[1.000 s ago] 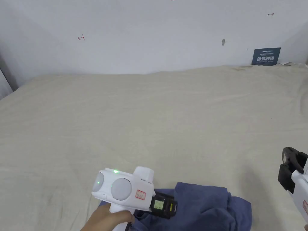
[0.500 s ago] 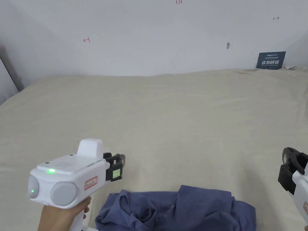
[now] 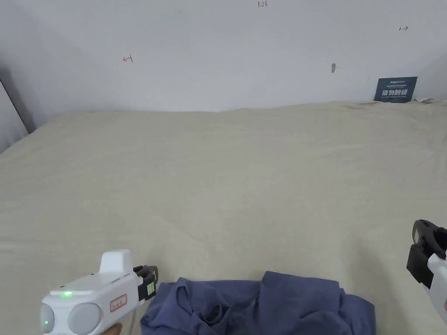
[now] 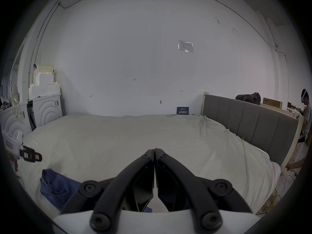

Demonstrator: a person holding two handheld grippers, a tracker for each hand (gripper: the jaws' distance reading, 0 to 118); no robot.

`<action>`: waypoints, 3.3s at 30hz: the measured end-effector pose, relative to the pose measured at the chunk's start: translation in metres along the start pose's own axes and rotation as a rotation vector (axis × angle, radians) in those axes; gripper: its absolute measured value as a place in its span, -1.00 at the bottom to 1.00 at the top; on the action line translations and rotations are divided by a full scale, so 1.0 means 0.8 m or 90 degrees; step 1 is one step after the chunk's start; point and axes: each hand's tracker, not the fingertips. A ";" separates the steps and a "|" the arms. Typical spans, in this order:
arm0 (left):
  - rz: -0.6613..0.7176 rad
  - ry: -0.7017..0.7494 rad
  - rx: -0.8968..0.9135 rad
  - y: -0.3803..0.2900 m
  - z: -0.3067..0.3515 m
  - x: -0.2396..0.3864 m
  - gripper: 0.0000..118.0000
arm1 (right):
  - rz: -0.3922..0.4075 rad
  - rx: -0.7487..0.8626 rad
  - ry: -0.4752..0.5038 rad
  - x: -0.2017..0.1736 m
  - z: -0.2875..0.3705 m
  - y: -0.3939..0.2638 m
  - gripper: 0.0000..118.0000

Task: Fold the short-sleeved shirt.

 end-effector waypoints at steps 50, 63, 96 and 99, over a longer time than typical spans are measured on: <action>0.017 -0.110 -0.025 0.024 0.028 0.040 -1.00 | -0.007 0.001 -0.011 0.013 0.012 0.003 -0.99; 0.144 -0.113 -0.196 -0.005 -0.009 -0.075 0.56 | 0.003 -0.013 0.002 -0.009 0.009 0.005 -0.99; 0.073 -0.173 -0.282 -0.018 -0.066 -0.027 -0.80 | 0.015 -0.019 0.003 -0.006 0.007 0.011 -0.99; 0.028 -0.151 -0.265 -0.013 -0.056 -0.013 -0.87 | 0.016 -0.021 0.002 -0.006 0.008 0.011 -0.99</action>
